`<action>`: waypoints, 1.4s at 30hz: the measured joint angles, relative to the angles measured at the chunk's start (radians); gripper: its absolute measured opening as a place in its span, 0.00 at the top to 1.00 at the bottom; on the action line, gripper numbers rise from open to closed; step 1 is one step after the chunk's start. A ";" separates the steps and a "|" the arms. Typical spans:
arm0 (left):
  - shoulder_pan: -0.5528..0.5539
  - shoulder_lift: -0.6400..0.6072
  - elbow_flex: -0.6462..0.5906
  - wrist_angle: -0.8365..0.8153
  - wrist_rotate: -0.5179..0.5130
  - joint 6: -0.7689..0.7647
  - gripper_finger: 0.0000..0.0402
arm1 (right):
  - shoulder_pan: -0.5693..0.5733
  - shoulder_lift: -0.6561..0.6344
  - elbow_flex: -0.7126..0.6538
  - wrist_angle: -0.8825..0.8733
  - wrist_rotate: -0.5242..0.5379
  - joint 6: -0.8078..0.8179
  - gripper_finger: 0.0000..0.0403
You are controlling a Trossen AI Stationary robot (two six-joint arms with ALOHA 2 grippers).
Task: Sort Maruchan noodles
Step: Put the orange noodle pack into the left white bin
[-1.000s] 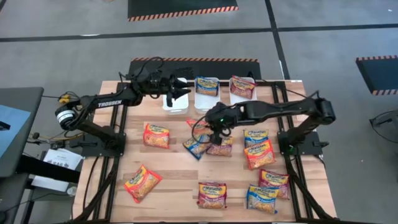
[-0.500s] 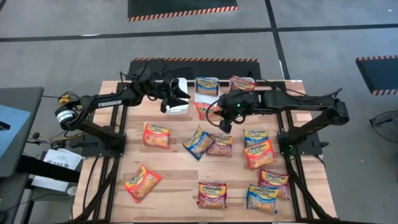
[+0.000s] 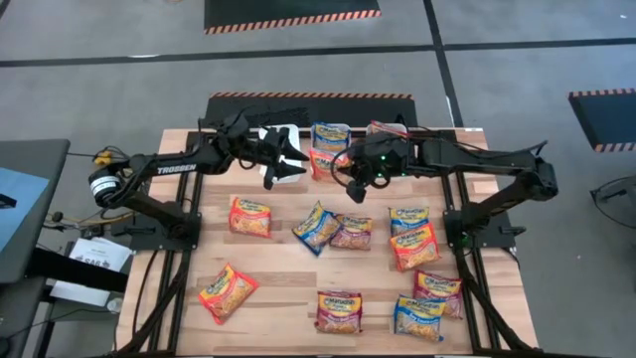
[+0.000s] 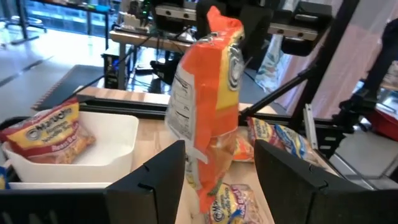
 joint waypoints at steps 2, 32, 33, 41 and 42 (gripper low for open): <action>-0.006 0.000 0.000 0.000 -0.018 0.001 0.55 | 0.000 0.001 0.000 0.018 0.000 0.000 0.93; -0.074 0.000 0.000 0.024 -0.008 0.005 0.55 | 0.042 0.085 0.001 0.108 -0.007 0.034 0.93; -0.073 0.000 0.000 0.027 -0.009 -0.001 0.55 | 0.042 0.085 0.001 0.116 -0.006 0.034 0.93; -0.073 0.000 0.000 0.026 -0.013 -0.012 0.57 | 0.041 0.089 0.001 0.128 -0.006 0.052 0.93; -0.073 0.000 0.000 0.025 -0.016 -0.012 0.58 | 0.041 0.094 0.001 0.134 -0.007 0.052 0.93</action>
